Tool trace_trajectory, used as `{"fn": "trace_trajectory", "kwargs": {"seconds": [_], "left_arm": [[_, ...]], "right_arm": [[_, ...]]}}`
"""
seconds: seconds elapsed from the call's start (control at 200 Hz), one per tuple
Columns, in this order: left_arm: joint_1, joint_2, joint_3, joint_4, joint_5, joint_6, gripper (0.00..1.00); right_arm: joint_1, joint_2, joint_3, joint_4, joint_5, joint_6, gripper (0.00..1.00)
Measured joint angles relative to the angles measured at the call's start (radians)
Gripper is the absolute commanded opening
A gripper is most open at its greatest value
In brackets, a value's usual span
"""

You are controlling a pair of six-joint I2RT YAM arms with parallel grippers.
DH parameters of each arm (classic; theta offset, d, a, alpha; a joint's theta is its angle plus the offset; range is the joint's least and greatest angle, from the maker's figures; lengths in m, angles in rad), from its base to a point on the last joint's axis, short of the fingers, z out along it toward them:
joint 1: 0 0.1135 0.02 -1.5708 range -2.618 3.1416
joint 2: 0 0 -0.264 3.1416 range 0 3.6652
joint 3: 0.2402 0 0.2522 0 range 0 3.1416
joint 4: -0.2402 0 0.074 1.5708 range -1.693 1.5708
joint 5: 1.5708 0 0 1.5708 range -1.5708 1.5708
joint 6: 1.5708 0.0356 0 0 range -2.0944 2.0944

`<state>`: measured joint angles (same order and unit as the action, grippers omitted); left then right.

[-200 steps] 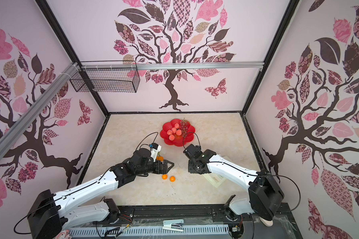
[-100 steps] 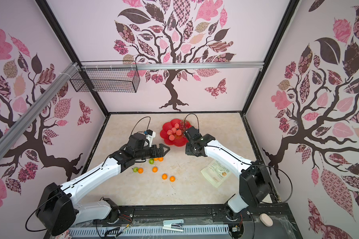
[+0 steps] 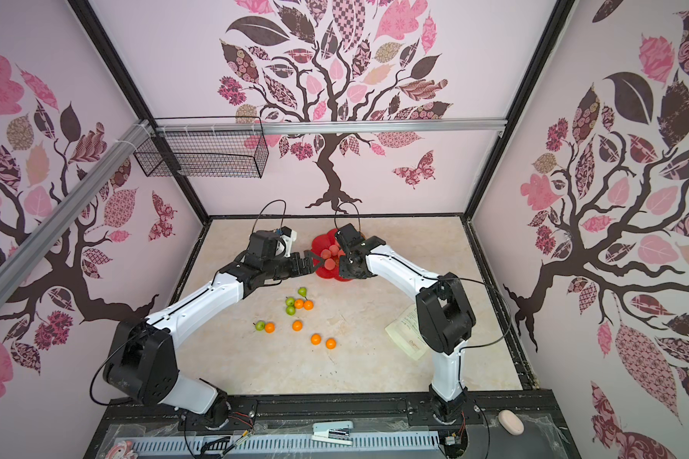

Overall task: Place and organize the fake fruits in the fruit bowl
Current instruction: 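Lift the kumquat and carry it over the red bowl with the right gripper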

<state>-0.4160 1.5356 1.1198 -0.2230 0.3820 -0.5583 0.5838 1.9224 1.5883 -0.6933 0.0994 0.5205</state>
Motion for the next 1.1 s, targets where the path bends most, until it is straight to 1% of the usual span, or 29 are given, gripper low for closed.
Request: {"fn": "trace_trajectory", "kwargs": {"seconds": [0.34, 0.455, 0.62, 0.89, 1.1], "left_arm": [[0.049, 0.111, 0.037, 0.078, 0.074, 0.014, 0.98], [0.062, 0.133, 0.037, 0.104, 0.108, 0.021, 0.98], [0.070, 0.141, 0.037, 0.156, 0.124, 0.016, 0.98], [0.070, 0.171, 0.037, 0.186, 0.159, -0.008, 0.99], [0.070, 0.202, 0.037, 0.186, 0.182, -0.030, 0.98]], "right_arm": [[-0.032, 0.199, 0.200, -0.038, -0.025, -0.009, 0.35], [-0.040, 0.253, 0.259, -0.053, -0.027, -0.013, 0.34], [-0.046, 0.323, 0.339, -0.085, -0.024, -0.023, 0.35], [-0.069, 0.396, 0.415, -0.119, -0.024, -0.032, 0.35], [-0.075, 0.431, 0.431, -0.142, -0.024, -0.040, 0.35]]}}
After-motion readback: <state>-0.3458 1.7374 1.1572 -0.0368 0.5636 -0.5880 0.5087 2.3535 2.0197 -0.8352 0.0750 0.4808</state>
